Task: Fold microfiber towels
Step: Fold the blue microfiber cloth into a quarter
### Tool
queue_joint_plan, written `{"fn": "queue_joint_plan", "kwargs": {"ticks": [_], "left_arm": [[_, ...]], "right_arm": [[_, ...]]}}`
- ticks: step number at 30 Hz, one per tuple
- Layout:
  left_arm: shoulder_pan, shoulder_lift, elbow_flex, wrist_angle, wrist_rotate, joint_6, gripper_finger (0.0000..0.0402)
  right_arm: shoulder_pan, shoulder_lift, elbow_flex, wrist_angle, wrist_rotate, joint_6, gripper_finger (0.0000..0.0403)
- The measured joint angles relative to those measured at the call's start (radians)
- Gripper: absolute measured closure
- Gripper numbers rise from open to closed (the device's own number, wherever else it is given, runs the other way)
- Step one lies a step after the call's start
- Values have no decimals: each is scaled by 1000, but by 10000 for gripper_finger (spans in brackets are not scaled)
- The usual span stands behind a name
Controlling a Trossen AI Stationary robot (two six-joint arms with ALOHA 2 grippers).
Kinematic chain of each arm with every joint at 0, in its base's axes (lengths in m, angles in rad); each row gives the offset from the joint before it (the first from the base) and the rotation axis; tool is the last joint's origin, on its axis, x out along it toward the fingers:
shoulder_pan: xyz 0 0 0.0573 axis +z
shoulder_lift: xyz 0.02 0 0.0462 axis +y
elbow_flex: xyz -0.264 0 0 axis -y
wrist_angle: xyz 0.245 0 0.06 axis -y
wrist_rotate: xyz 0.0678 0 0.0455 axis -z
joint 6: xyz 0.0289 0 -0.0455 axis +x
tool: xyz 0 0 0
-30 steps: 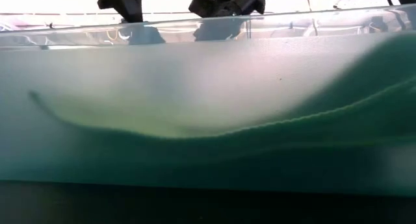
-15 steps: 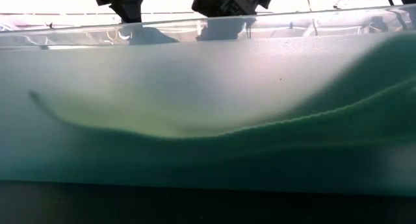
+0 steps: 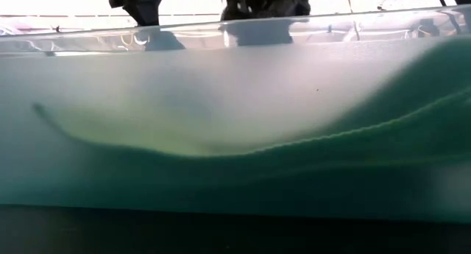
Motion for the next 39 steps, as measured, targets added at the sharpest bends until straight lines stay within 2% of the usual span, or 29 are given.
{"fn": "queue_joint_plan", "kwargs": {"ticks": [6,12,17,24,28,35,39], "left_arm": [[0,0,0,0,6,0,400],[0,0,0,0,6,0,400],[0,0,0,1,7,1,399],[0,0,0,14,1,-10,399],[0,0,0,94,-53,-25,399],[1,0,0,177,-107,55,398],[1,0,0,177,-108,60,399]], "right_arm": [[-4,0,-152,100,78,27,282],[1,1,-229,162,74,84,273],[4,1,-237,219,46,161,273],[4,1,-237,191,-110,414,273],[4,1,-241,193,-137,569,276],[32,0,-394,383,-139,880,285],[52,1,-503,587,-138,1088,286]]}}
